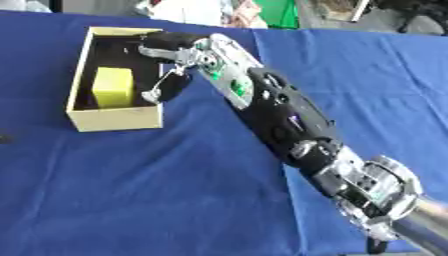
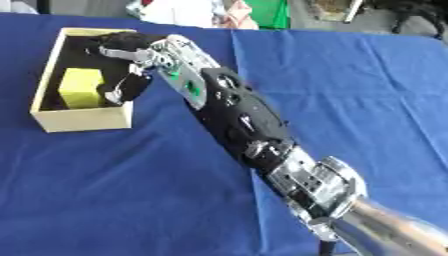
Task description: Pick up objects on the table and place them in the box.
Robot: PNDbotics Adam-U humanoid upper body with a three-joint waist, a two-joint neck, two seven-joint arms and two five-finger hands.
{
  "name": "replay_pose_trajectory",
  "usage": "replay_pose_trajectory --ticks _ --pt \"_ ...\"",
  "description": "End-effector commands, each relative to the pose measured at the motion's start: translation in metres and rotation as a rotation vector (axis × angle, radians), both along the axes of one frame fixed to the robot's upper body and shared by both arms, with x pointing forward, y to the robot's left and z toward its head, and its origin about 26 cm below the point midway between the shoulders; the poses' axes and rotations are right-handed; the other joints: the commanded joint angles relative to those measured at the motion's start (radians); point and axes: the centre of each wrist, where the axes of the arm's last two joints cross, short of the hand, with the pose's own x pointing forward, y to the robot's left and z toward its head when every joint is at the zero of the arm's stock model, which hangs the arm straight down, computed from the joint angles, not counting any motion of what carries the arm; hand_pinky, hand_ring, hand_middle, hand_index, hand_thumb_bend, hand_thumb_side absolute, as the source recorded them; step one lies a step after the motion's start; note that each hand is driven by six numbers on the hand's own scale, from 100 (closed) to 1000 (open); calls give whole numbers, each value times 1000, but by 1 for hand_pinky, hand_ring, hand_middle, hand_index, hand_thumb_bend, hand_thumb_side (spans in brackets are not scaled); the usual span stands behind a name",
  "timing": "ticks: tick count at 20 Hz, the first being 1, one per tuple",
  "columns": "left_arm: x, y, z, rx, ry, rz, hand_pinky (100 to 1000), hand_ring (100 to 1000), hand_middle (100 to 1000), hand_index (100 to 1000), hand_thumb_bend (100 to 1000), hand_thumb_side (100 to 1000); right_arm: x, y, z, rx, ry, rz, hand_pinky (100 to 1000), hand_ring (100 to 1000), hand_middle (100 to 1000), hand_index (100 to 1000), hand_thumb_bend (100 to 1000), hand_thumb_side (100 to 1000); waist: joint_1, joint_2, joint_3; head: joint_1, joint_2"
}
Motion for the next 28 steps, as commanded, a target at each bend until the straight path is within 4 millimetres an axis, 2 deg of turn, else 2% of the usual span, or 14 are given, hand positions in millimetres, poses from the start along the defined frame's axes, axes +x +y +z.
replay_pose_trajectory --ticks 1,5,8,11,13,14,20,28 --pt "-1 4 7 -2 -25 9 710 1000 903 929 100 519 -4 -12 24 54 -57 2 939 1000 1000 1000 100 211 12 -16 -6 10 -8" --pt "-2 7 5 3 -18 21 710 1000 902 929 103 518 -14 -34 40 155 -97 39 930 1000 966 1000 100 200 14 -18 -29 28 -5" --pt "-2 8 5 5 -18 28 710 1000 902 928 103 518 -28 -61 50 258 -127 53 920 1000 947 1000 100 198 14 -20 -49 45 -3" --pt "-3 10 4 9 -15 32 710 1000 903 928 104 519 -43 -91 52 377 -148 34 902 1000 921 1000 100 203 15 -22 -68 60 0" --pt "-3 11 4 12 -14 36 710 1000 902 928 105 518 -51 -110 48 446 -151 -1 892 1000 911 1000 100 188 15 -22 -77 70 1" --pt "-3 12 3 13 -12 38 710 1000 902 928 105 519 -54 -119 43 482 -145 -25 886 1000 900 1000 100 213 15 -23 -83 74 2" --pt "-4 13 2 13 -9 43 710 1000 902 928 108 517 -74 -159 14 643 -105 -136 880 1000 894 1000 100 234 19 -22 -100 94 7" --pt "-4 14 1 9 -6 52 710 1000 902 927 110 519 -92 -192 -15 779 -74 -258 870 1000 886 1000 100 252 22 -21 -111 111 19"
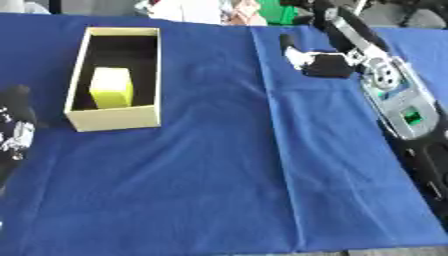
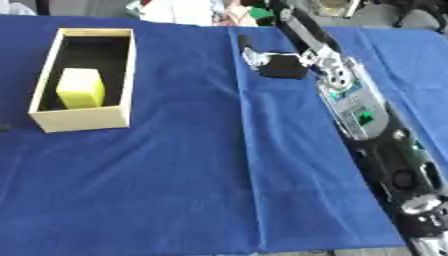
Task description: Pick up objects on the table and place them in the box.
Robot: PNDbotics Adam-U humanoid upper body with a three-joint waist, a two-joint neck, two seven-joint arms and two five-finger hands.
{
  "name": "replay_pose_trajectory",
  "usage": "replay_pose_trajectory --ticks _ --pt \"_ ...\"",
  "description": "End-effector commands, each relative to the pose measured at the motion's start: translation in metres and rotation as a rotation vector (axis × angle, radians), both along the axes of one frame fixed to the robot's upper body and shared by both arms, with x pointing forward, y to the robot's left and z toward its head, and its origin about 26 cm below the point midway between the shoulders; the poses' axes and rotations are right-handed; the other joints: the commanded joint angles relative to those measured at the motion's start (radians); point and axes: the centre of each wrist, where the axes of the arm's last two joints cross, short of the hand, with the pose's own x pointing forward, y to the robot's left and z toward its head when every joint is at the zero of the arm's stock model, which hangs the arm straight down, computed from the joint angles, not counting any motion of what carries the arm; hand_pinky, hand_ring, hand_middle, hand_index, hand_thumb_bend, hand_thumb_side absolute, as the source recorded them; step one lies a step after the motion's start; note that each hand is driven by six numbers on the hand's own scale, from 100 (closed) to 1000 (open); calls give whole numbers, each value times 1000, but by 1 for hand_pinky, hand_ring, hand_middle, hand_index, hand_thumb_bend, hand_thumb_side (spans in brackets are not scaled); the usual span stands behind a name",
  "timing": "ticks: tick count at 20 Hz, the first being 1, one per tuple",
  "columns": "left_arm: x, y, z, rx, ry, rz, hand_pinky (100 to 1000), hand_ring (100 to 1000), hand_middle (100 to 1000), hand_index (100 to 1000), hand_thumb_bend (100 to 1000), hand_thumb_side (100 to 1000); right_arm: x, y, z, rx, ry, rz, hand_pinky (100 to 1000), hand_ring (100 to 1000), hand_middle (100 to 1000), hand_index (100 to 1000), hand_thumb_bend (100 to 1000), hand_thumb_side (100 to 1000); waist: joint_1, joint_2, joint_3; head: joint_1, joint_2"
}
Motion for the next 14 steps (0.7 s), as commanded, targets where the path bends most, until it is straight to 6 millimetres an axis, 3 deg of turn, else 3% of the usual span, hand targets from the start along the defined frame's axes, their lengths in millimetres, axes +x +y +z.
replay_pose_trajectory --ticks 1,9,14 --pt "-1 5 7 12 -23 11 709 1000 902 927 111 520 -7 -13 13 34 -45 -33 870 1000 885 1000 100 255 5 -18 -2 11 9" --pt "-1 4 5 12 -16 8 710 1000 902 928 110 525 -15 -28 -7 189 -29 -108 854 1000 870 1000 100 289 7 -12 -8 13 5" --pt "-1 4 5 13 -15 8 711 1000 902 928 110 529 -19 -32 -23 297 -5 -125 849 1000 863 1000 100 359 5 -6 -10 10 5"
